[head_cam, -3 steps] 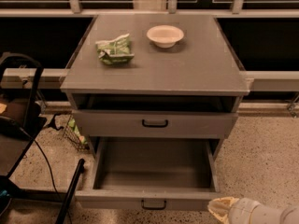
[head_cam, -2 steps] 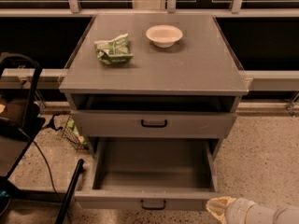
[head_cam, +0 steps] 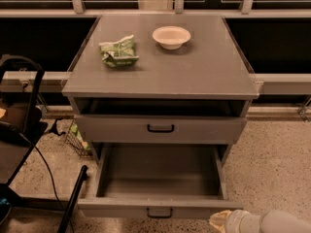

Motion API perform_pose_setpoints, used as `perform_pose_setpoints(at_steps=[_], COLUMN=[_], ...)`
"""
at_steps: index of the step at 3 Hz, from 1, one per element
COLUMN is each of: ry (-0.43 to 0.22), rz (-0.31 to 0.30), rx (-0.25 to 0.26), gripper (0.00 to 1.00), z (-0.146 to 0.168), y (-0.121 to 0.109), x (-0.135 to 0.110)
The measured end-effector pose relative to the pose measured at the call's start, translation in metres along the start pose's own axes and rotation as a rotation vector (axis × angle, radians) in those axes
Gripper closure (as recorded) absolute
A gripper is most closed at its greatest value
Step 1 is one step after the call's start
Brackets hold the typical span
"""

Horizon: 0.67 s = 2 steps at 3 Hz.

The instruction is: Close middle drawer

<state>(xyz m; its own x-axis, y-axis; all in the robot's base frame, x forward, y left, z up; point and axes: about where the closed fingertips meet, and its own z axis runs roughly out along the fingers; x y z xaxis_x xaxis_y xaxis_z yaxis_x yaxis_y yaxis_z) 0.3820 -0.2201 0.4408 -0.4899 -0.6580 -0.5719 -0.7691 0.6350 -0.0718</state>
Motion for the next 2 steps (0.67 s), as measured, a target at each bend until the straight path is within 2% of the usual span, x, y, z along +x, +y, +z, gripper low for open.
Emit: perform_pose_setpoints(at_steps=[2], ry=[-0.018], rz=[0.004], rx=[-0.038], gripper=[1.00], z=[0.019], y=[-0.004], x=[0.002])
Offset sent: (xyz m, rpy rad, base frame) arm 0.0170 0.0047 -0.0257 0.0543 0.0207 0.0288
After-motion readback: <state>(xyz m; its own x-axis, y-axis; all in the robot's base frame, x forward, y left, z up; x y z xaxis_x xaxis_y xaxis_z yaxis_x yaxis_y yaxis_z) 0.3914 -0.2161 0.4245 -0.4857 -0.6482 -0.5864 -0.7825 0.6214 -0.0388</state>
